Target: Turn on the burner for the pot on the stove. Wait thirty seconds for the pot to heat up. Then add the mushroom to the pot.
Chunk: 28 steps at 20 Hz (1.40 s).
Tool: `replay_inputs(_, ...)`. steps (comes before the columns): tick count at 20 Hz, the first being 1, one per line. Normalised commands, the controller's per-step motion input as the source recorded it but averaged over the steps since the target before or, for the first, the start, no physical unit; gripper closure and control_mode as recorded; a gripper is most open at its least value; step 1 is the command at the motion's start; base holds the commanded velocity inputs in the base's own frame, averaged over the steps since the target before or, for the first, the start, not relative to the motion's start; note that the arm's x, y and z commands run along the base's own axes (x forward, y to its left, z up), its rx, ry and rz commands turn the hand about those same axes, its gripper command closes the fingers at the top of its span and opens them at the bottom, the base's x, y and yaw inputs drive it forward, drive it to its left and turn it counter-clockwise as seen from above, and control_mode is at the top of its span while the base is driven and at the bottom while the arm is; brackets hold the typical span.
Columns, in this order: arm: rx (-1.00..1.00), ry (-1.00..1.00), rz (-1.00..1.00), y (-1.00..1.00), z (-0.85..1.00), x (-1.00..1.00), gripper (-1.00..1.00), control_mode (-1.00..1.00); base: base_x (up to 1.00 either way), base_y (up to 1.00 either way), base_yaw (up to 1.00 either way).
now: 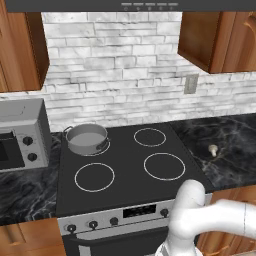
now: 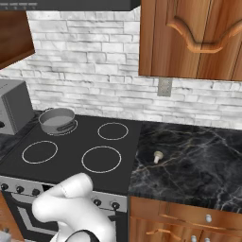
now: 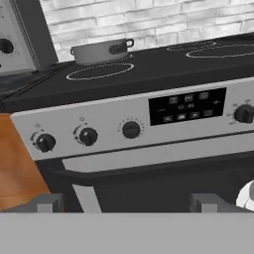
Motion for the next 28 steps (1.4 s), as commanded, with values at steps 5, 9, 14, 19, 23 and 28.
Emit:
replay_inputs(5,-0.07,-0.25,0.0,0.24,0.0,-0.17,-1.0,-1.0,0.0,0.0,0.0)
replay_inputs(9,-0.03,-0.13,0.0,0.17,0.0,0.0,-1.0,-1.0,0.0,0.0,0.0)
replay_inputs(14,-0.02,-0.09,0.0,0.1,0.0,0.14,-1.0,-1.0,0.0,0.0,0.0)
replay_inputs(19,0.0,-0.01,0.0,0.0,-0.01,0.35,-1.0,-1.0,0.0,0.0,0.0)
replay_inputs(23,0.0,0.0,0.0,0.0,-0.01,0.32,-1.0,-1.0,0.0,0.0,0.0)
replay_inputs(28,0.0,-0.03,0.0,0.0,-0.08,0.32,-1.0,-1.0,0.0,0.0,0.0)
